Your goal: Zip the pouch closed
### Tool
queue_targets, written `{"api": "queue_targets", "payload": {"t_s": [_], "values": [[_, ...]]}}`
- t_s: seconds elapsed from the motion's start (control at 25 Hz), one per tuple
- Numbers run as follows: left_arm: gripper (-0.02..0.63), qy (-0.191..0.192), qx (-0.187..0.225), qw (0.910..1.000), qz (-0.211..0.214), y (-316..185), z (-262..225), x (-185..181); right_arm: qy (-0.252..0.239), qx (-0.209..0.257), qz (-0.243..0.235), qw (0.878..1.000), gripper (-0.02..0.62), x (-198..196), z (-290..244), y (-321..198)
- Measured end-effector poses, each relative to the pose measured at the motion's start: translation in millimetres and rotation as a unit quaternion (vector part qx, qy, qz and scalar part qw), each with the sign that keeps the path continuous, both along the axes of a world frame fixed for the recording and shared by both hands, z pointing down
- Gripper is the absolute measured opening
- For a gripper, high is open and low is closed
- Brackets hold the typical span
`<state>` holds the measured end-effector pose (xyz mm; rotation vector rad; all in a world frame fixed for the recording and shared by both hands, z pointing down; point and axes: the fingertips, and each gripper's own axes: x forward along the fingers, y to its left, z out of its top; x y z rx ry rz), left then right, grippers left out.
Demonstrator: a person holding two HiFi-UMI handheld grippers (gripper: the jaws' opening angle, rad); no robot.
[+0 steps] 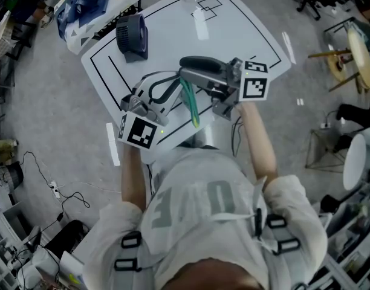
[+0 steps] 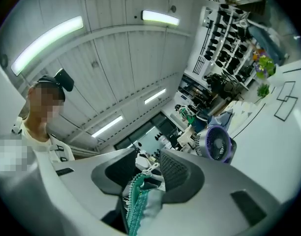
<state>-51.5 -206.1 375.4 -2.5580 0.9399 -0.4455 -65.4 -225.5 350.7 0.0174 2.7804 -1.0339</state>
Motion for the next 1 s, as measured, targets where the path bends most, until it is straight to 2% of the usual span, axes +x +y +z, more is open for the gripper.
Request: {"api": "queue_targets", "payload": {"t_s": [0.16, 0.28, 0.36, 0.56, 0.84, 1.0], "values": [[0.035, -0.006, 0.001, 1.0, 0.002, -1.1, 0.4, -1.7, -0.004, -0.019, 0.001, 1.0, 0.135, 1.2, 4.4, -1.2], [0.035, -0.015, -0.001, 0.9999, 0.0, -2.3, 4.8, -3.2, -0.022, -0.014, 0.005, 1.0, 0.095, 0.5, -2.3, -1.6], [0.035, -0.014, -0.002, 0.9999, -0.003, -3.5, 5.0, -4.1, -0.015, -0.009, 0.013, 1.0, 0.064, 2.4, 0.2, -2.9], [0.035, -0.009, -0.003, 0.9999, -0.006, -4.8, 3.3, -7.0, 0.019, 0.028, 0.016, 0.999, 0.02, -0.7, 7.4, 3.6], [0.034, 0.014, -0.025, 0.9996, -0.001, -3.3, 4.2, -7.8, 0.033, 0.073, 0.055, 0.995, 0.011, 2.2, 9.4, 4.4], [0.031, 0.001, -0.02, 0.9998, -0.003, -2.5, 7.2, -8.5, 0.057, 0.121, 0.072, 0.988, 0.009, 2.0, 10.0, 8.1]]}}
